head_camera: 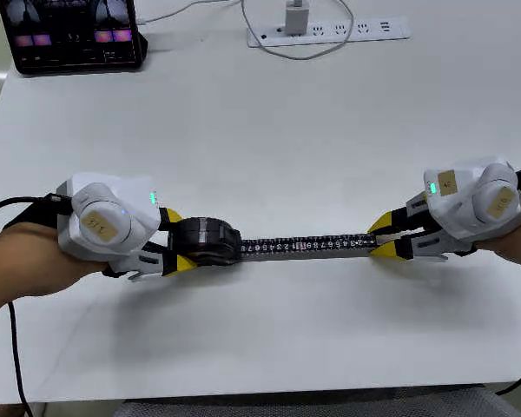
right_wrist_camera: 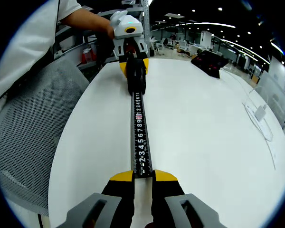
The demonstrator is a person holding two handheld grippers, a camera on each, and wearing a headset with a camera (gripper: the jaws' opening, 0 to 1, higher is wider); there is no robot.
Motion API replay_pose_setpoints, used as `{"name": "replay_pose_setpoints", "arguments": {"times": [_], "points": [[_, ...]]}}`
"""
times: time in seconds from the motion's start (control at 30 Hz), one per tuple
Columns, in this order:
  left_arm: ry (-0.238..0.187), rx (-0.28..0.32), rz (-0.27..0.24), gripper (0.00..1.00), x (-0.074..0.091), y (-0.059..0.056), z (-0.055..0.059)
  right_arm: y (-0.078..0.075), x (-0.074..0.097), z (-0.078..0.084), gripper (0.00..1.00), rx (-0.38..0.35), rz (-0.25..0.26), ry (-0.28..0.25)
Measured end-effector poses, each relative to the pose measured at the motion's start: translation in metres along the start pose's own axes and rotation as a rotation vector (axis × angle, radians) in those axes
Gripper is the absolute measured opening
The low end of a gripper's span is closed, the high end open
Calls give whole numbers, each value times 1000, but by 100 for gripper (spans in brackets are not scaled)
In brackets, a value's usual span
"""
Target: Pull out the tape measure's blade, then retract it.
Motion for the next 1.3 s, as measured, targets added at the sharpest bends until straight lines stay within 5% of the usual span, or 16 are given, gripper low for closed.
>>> {"name": "replay_pose_setpoints", "arguments": {"times": [1.3], "points": [[1,1,-1,26,0,0,-1,0,17,35,9,-25,5,62]]}}
Point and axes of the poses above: the centre of the closed fingertips' face, and the gripper's own axes: x roughly backward along the fingers, y roughly to its left, z roughly out of its underside, the point moved 1 cm from there along x, roughly backward along the fingers, and after that the axes turned 14 degrees about y, right-handed, at the moved point
